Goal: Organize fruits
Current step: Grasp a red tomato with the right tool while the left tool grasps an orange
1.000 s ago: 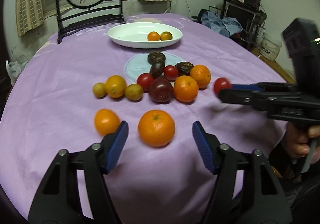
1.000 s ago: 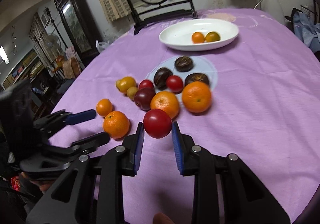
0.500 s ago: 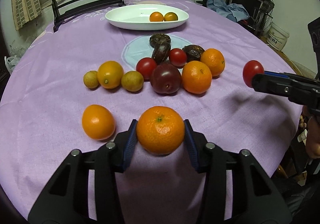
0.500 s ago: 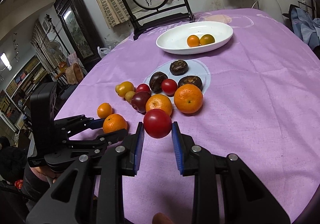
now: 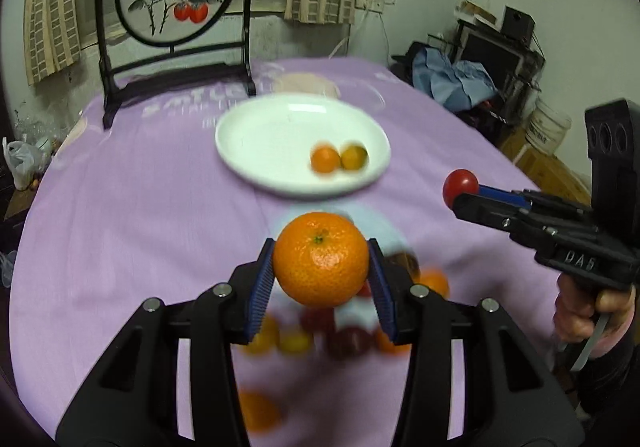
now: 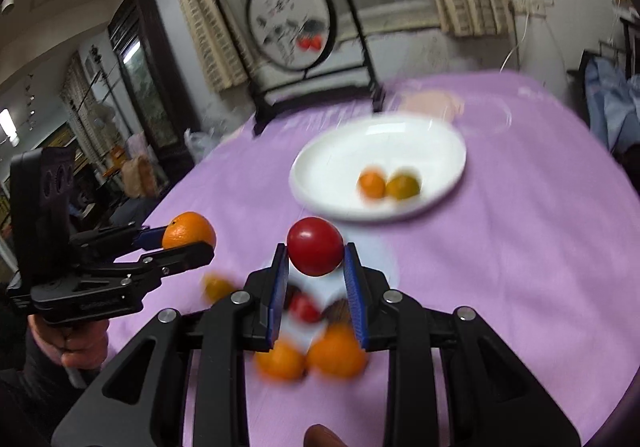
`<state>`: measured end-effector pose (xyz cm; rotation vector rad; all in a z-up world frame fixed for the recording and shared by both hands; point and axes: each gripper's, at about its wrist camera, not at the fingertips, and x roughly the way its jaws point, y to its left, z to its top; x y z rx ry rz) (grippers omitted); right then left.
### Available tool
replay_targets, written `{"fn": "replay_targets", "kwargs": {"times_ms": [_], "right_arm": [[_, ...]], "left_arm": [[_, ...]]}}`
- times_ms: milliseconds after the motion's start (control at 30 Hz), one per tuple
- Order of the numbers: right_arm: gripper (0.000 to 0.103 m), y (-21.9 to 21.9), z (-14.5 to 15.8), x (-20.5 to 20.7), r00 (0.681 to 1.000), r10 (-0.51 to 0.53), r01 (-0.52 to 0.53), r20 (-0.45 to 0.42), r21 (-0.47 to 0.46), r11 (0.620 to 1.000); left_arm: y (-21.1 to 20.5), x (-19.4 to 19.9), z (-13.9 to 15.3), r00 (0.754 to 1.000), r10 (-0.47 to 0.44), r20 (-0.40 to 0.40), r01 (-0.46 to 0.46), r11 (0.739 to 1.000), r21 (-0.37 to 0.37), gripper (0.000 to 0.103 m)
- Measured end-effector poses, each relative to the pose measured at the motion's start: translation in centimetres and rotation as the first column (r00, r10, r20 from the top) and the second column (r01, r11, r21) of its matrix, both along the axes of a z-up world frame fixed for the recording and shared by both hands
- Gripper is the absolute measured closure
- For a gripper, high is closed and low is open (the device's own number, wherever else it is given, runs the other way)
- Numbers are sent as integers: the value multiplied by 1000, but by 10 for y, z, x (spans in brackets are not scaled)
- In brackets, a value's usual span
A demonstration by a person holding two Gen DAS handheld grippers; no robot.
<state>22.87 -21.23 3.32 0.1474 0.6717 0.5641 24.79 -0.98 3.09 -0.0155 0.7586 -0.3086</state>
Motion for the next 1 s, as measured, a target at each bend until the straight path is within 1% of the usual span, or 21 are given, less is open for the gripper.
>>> {"fn": "replay_targets", "kwargs": {"times_ms": [67,100,200,300,367,467,600,633,700,733,767,800,867,900,933,967,1000], "right_arm": [[74,5,6,35,999,-31,32,25,-16,999],[74,7,7,46,999,-36,37,31,-20,999],[74,15,3,91,997,-67,68,32,-42,997],[74,18,-15,132,996,-88,86,-30,-51,995],[74,19,-30,153,993,-98,94,-67,-64,994],[74,21,-46,168,990,-109,102,-88,-86,991],[73,23,-58,177,989,-102,91,-109,-106,990],[71,23,-59,177,989,-100,89,-110,-106,990],[62,23,-57,176,988,-101,88,-114,-113,990],[62,21,-54,173,988,-103,90,-113,-113,990],[62,19,-49,170,988,-108,95,-111,-112,989],[62,16,-41,162,989,-105,95,-107,-100,990],[61,10,-28,144,992,-84,79,-90,-61,995],[61,7,-23,134,994,-76,72,-77,-50,996],[61,3,-15,115,996,-64,61,-56,-49,997],[60,1,-12,104,997,-59,57,-44,-52,997],[55,-1,-10,90,998,-56,55,-31,-56,997]], "left_arm": [[0,33,5,1000,15,-12,-15,1000,-20,58],[-2,56,7,999,23,-23,-24,999,-25,58],[-8,98,2,998,46,-46,-47,999,-6,58],[-11,141,-17,991,82,-104,-80,997,24,58],[-12,156,-30,985,99,-138,-95,995,38,58],[-11,175,-47,978,115,-175,-105,992,67,58],[-15,188,-59,975,116,-188,-102,991,85,57],[-15,189,-62,974,116,-194,-100,991,88,57],[-19,192,-65,971,121,-208,-101,989,104,56],[-19,192,-66,969,130,-209,-108,988,113,45],[-18,191,-64,969,142,-201,-119,985,121,37],[-16,185,-56,972,162,-172,-141,982,127,28],[-12,170,-39,978,163,-129,-147,982,122,25],[-9,163,-32,980,161,-115,-148,982,118,21],[-3,149,-19,982,168,-88,-158,981,113,15],[3,133,-9,982,178,-60,-171,980,103,12],[7,122,-2,983,181,-43,-177,980,93,11]]}}
